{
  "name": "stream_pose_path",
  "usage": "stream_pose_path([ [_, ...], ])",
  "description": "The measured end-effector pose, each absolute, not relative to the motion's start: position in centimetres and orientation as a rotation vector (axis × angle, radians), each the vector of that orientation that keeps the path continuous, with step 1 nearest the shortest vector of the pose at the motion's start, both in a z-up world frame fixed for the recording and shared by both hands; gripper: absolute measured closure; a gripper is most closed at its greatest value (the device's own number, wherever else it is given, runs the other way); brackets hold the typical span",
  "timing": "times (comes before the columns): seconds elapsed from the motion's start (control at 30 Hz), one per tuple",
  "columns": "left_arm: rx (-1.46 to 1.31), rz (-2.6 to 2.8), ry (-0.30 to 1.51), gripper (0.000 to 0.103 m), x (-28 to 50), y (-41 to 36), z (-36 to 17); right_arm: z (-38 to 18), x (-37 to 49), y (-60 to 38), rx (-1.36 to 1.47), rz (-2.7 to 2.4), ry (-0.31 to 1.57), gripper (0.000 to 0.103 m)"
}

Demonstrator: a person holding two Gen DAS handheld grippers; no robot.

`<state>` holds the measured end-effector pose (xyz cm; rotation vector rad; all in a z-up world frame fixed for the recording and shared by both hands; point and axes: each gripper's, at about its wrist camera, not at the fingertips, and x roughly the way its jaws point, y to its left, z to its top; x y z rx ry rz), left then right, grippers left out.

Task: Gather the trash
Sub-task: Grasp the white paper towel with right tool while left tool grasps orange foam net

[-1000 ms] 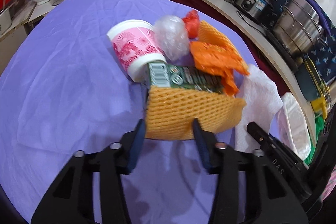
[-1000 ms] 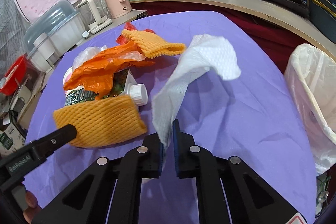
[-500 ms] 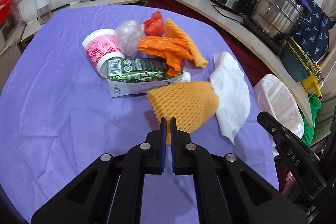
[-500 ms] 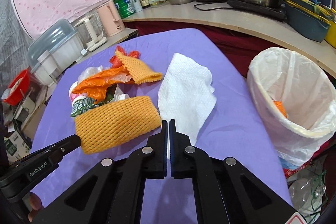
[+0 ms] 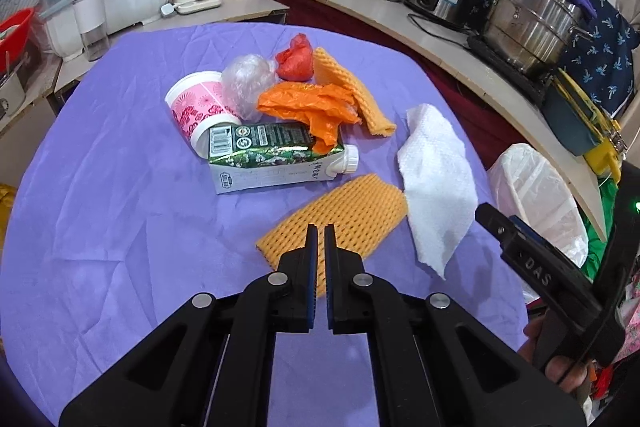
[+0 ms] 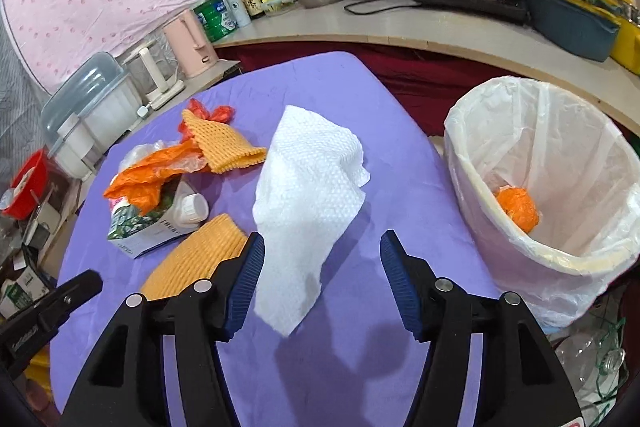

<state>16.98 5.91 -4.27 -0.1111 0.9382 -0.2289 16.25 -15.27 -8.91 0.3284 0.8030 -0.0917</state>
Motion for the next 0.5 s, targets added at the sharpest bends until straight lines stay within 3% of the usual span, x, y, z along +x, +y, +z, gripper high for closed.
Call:
stream_pose_path([
  [0.03, -0.117, -0.228, 0.958, 0.099, 17.3, 6.0, -4.8, -9.4, 16.9, -15.4, 0.326, -0.097, 0.813, 0.044],
  [0.1, -0.14, -0.231, 0.992, 0.087, 17.8, 6.4, -5.6, -10.2, 18.0, -15.5, 0.329, -0.092, 0.834, 0.044],
  [0.17, -0.161, -0.218, 1.009, 0.051, 18.3, 6.8, -6.5, -11.2, 19.0, -15.6, 0.343, -0.084, 0.862, 0.048],
  [0.2, -0.166, -0.217, 1.006, 0.048, 18.3, 6.8, -6.7, -11.6, 19.4, -15.6, 0.347, -0.078, 0.871, 0.051],
  [0.33, -0.171, -0.224, 1.015, 0.028, 19.2, 6.7, -7.7, -12.3, 20.2, -15.0, 0.349, -0.049, 0.901, 0.097],
  [0.37, -0.181, -0.237, 1.02, 0.023, 19.5, 6.7, -8.1, -12.2, 20.2, -14.9, 0.358, -0.039, 0.899, 0.101],
  [0.5, -0.179, -0.236, 1.027, 0.017, 21.0, 6.3, -9.2, -11.2, 19.4, -15.1, 0.356, -0.052, 0.86, 0.101],
])
